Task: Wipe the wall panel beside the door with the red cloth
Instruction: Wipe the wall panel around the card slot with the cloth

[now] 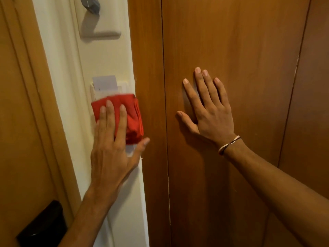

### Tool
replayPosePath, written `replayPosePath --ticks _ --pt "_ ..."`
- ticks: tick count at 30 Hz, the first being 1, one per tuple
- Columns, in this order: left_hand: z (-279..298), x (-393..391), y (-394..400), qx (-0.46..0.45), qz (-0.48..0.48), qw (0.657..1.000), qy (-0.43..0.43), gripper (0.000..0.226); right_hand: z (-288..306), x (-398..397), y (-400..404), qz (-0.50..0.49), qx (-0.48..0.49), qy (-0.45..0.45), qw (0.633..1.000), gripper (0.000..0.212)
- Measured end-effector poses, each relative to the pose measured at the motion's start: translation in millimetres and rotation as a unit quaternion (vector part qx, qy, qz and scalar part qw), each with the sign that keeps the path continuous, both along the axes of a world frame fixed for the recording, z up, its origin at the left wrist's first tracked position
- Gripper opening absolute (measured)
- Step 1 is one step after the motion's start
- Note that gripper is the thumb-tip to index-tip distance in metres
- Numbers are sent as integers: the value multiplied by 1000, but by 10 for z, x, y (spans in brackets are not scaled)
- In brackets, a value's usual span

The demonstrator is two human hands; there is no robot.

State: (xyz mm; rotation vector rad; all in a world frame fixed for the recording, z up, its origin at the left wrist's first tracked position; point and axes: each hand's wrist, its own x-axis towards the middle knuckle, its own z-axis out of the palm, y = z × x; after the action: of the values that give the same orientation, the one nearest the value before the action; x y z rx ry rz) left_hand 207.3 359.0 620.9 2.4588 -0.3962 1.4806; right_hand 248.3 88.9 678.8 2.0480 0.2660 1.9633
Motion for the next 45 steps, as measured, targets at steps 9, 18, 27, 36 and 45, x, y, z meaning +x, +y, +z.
replayPosePath --ticks 9,18,27,36,45 --pt "-52 59 85 -8 -7 1000 -4 98 -23 45 -40 12 -10 -6 1000 83" --pt "51 34 152 -5 -5 1000 -23 97 -36 4 -52 -4 -16 1 1000 83" --pt "29 91 156 -7 1 999 -46 93 -69 84 -59 0 -2 19 1000 86" --pt "102 161 104 -57 5 996 -66 91 -231 36 199 6 60 32 998 77" --pt "83 137 197 -18 17 998 -60 94 -228 40 212 1 64 28 998 77"
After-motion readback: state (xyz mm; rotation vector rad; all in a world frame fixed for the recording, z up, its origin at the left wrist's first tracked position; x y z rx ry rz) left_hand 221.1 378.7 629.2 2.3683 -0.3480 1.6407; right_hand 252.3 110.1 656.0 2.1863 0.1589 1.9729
